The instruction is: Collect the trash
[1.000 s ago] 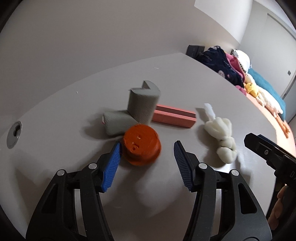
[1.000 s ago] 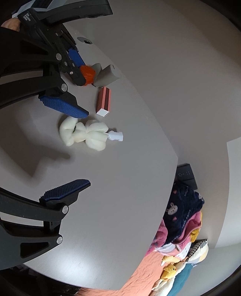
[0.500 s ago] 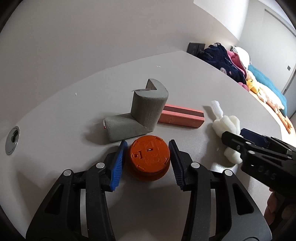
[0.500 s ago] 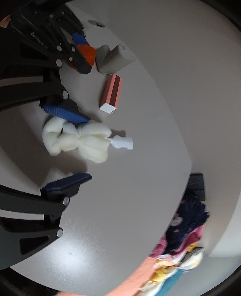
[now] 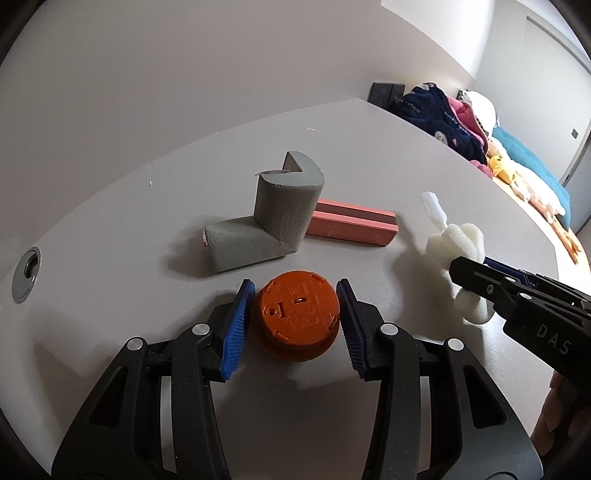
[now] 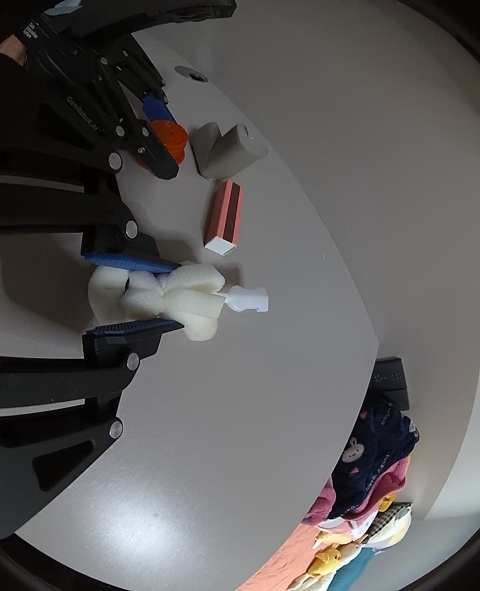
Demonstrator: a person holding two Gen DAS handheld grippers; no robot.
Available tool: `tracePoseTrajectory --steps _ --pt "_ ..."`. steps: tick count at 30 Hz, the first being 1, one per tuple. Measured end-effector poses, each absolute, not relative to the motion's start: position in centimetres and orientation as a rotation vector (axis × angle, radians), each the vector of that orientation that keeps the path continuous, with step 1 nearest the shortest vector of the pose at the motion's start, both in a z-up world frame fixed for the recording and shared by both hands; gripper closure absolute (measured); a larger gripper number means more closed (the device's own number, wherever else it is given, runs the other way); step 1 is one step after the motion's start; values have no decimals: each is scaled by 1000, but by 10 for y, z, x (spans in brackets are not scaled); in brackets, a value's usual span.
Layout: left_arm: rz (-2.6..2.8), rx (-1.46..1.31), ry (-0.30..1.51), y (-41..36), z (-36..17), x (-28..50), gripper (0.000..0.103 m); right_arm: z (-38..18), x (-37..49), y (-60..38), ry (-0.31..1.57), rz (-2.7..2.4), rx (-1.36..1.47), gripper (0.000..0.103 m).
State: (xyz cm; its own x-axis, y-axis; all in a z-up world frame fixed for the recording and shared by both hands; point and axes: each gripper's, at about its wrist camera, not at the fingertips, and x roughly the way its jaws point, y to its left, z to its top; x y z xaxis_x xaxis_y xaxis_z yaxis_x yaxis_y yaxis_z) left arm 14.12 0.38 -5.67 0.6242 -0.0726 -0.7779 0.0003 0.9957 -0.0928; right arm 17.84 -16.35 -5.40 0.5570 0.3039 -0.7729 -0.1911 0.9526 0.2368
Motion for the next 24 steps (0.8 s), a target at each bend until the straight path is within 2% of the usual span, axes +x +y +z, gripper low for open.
tracePoseTrajectory --steps 24 --pt "-125 -73 838 -41 -20 91 58 -9 111 -206 838 293 183 78"
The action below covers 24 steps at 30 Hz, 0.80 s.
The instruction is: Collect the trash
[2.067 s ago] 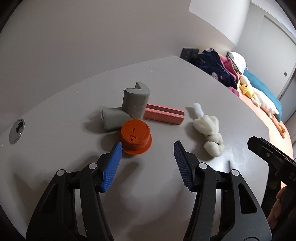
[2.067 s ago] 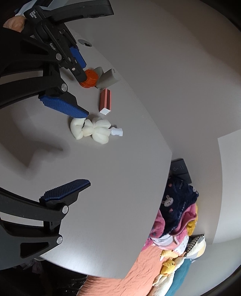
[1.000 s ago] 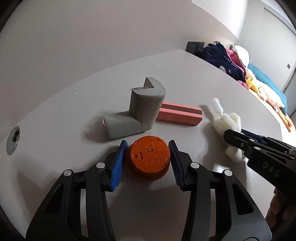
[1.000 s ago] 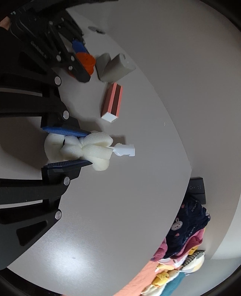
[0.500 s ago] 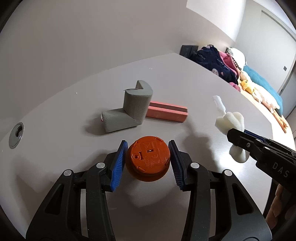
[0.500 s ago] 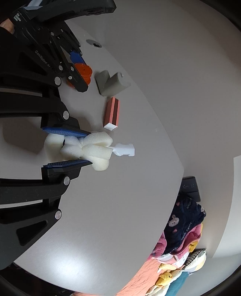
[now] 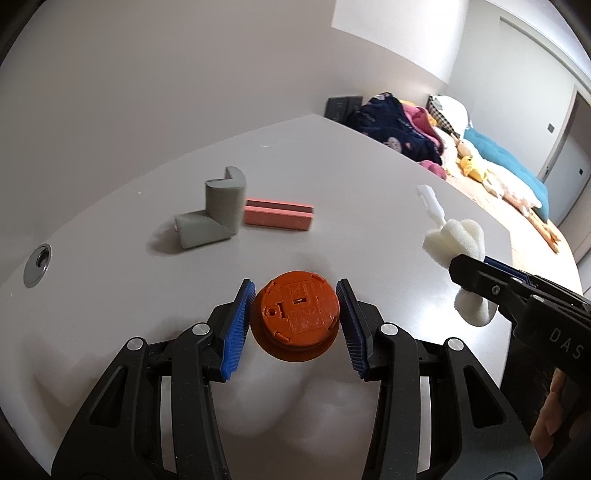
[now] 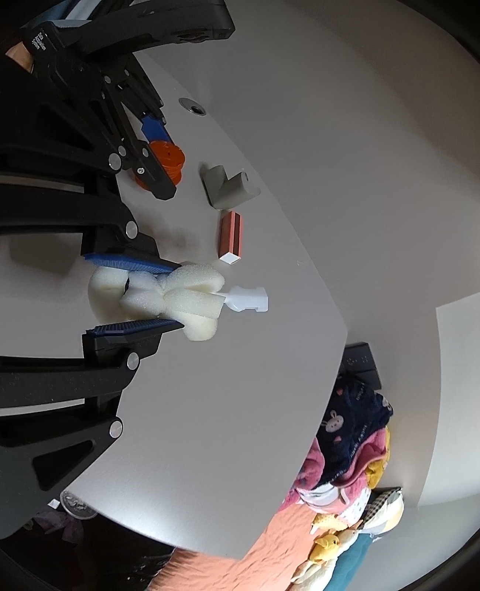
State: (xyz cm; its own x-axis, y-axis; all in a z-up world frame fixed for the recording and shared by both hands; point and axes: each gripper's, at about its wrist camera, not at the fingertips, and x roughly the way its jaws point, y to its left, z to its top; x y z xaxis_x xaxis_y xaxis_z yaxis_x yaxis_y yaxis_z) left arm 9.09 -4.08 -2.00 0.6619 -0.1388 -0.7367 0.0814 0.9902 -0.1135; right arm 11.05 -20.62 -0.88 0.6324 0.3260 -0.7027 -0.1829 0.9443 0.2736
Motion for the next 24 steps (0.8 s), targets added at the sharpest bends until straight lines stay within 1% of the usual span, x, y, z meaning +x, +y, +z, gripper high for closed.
tracePoseTrajectory --steps 24 --pt "-231 -33 793 -97 6 43 58 17 39 -259 766 247 229 78"
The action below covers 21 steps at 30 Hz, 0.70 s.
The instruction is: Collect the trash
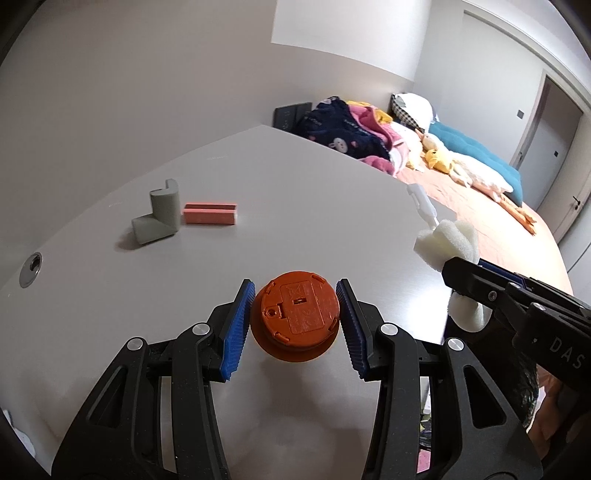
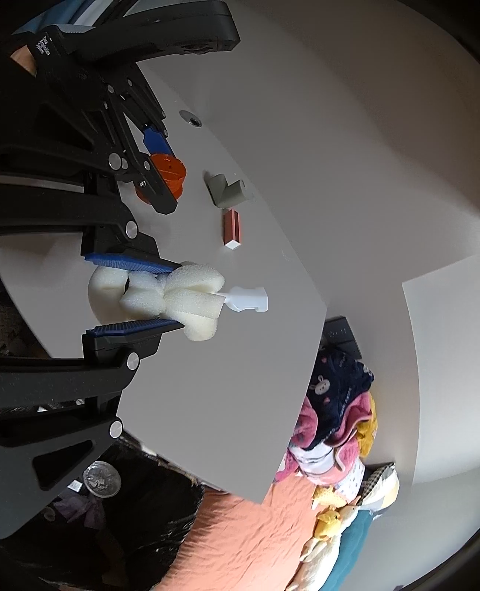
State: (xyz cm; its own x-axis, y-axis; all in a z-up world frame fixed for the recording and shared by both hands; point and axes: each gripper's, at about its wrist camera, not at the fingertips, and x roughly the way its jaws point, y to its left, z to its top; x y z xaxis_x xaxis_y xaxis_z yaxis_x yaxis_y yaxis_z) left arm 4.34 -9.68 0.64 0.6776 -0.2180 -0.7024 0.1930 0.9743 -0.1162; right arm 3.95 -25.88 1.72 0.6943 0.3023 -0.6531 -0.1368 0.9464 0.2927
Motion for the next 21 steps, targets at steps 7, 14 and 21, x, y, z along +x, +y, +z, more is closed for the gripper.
tracePoseTrajectory --steps 7,14,21 --pt "-271 -11 785 -119 11 33 58 21 22 -278 755 219 236 78" --pt "-313 3 784 -143 16 29 58 25 8 -303 738 182 253 78" --pt "-362 27 785 -168 18 24 58 27 -5 -329 724 141 277 78"
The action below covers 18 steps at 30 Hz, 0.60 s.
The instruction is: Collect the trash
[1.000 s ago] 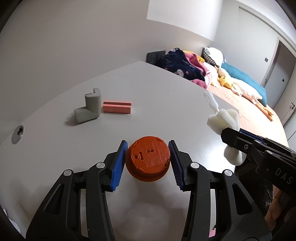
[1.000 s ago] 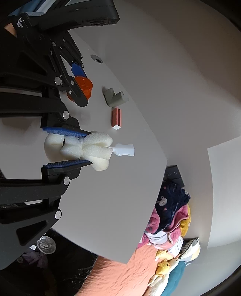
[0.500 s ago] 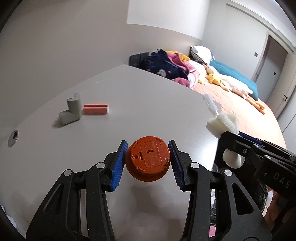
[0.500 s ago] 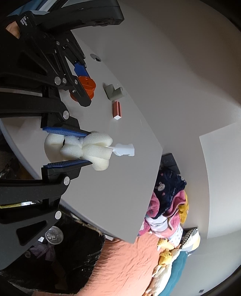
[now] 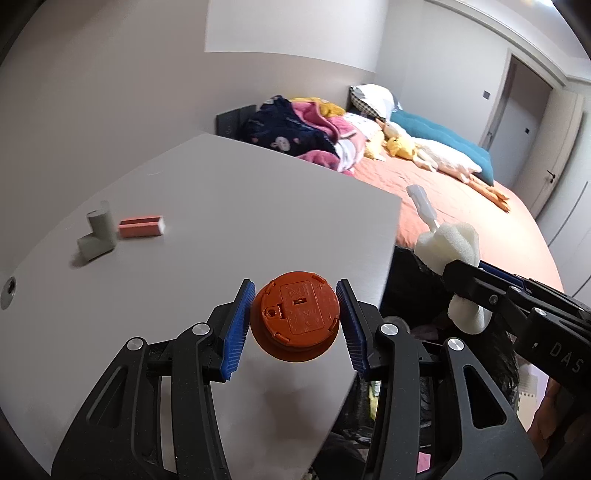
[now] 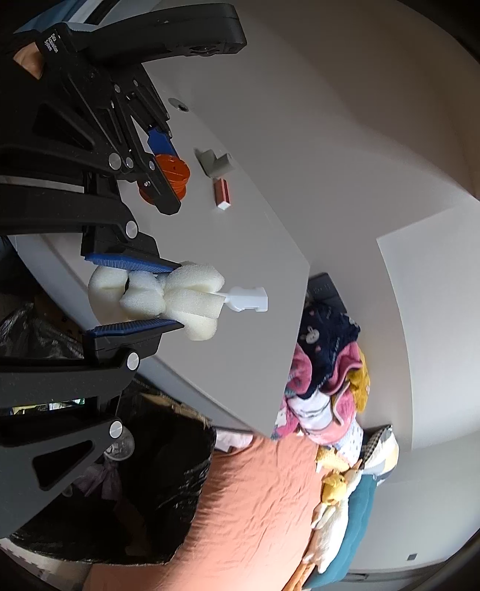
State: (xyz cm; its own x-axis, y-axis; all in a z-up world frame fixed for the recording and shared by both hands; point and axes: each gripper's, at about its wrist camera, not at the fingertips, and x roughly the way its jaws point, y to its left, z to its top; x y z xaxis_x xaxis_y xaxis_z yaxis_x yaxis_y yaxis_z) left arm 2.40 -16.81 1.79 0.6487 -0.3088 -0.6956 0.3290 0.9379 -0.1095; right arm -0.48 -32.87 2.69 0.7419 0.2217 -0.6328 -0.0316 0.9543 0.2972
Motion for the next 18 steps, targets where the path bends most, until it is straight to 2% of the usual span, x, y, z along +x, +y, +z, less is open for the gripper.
tracePoseTrajectory --steps 18 --pt "-485 92 783 -231 22 12 58 26 -37 -396 690 8 332 78"
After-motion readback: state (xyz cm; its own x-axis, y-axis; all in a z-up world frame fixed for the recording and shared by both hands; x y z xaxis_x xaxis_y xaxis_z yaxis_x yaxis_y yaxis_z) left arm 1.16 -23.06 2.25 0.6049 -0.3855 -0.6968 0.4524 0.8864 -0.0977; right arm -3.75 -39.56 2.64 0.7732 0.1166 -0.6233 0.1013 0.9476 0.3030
